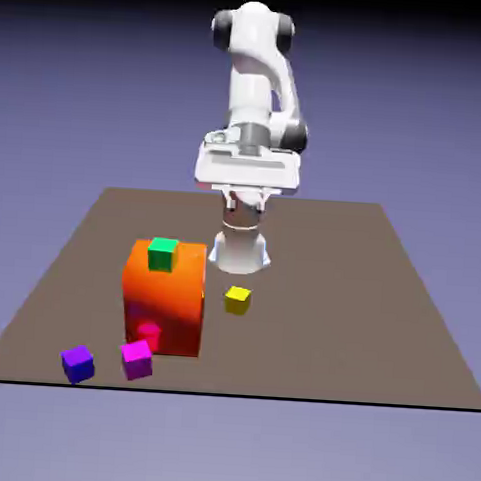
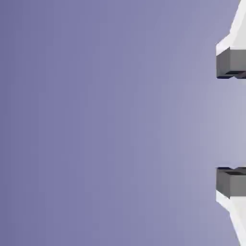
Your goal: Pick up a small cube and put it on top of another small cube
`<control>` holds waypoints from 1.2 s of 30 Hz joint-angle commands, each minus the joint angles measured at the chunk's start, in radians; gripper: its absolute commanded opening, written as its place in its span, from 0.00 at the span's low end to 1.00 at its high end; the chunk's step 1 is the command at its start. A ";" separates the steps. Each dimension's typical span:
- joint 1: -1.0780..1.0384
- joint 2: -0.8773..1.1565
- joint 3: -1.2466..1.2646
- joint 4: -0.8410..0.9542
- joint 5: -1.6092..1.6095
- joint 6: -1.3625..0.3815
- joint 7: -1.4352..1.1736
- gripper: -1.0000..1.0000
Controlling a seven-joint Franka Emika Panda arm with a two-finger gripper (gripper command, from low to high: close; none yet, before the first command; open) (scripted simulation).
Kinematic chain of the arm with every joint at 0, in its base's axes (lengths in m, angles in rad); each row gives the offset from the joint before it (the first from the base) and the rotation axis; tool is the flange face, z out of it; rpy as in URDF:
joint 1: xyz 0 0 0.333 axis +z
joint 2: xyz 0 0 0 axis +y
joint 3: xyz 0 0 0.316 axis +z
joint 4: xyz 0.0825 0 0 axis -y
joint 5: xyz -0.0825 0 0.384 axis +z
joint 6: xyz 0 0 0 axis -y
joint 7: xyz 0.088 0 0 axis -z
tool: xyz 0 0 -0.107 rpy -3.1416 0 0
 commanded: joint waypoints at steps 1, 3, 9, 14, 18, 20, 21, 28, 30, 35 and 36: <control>-0.013 0.036 -0.004 0.036 0.006 -0.032 0.006 0.50; -0.039 0.109 -0.012 0.109 0.019 -0.097 0.017 0.50; -0.118 0.326 -0.037 0.326 0.057 -0.291 0.050 0.50; -0.184 0.507 -0.057 0.507 0.088 -0.453 0.078 0.50; -0.236 0.652 -0.074 0.652 0.114 -0.582 0.101 0.50; -0.263 0.725 -0.082 0.725 0.126 -0.647 0.112 0.50; -0.276 0.761 -0.086 0.761 0.132 -0.679 0.118 0.50; -0.368 1.015 -0.115 1.015 0.177 -0.906 0.157 0.50; -0.394 1.087 -0.123 1.087 0.189 -0.970 0.168 0.50; -0.460 1.268 -0.143 1.268 0.221 -1.132 0.196 0.50; -0.473 1.305 -0.147 1.305 0.227 -1.164 0.202 0.50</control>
